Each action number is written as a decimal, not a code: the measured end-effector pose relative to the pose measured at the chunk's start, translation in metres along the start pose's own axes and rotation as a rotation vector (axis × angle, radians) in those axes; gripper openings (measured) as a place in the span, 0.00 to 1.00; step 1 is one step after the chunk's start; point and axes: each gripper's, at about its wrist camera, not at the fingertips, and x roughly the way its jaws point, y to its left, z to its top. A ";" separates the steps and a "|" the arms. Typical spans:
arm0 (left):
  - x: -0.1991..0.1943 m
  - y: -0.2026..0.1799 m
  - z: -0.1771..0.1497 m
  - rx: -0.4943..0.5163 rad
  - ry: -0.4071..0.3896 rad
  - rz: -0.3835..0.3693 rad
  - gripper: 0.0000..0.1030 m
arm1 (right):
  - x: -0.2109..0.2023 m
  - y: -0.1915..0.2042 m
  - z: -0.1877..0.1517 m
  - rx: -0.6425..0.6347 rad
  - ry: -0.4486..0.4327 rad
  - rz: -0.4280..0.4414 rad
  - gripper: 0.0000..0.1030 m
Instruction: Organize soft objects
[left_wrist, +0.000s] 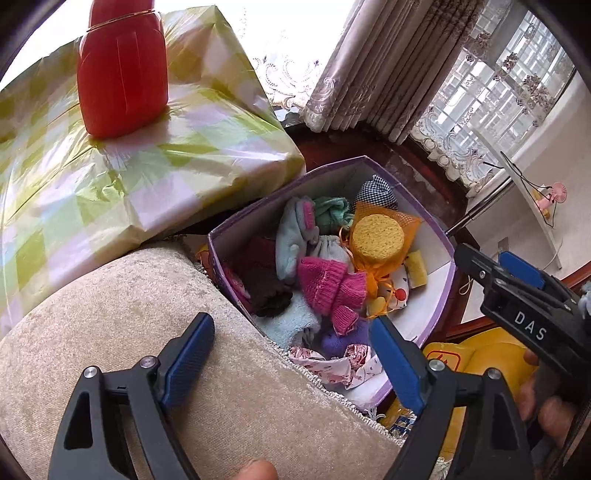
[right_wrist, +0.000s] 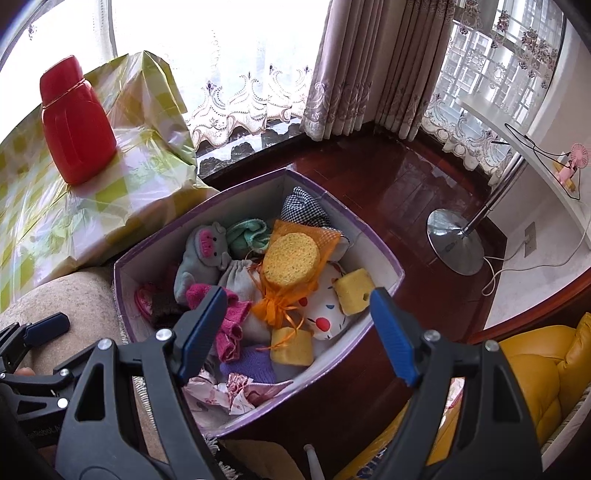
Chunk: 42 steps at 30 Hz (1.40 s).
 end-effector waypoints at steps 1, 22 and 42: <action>0.000 0.000 0.000 0.002 0.001 0.001 0.85 | 0.000 0.000 0.000 0.000 0.001 0.000 0.79; 0.001 0.002 0.000 -0.008 0.005 -0.010 0.85 | 0.001 0.004 -0.001 -0.012 0.008 0.004 0.79; 0.002 0.001 0.000 -0.007 0.006 -0.012 0.85 | 0.002 0.003 -0.001 -0.006 0.016 0.006 0.79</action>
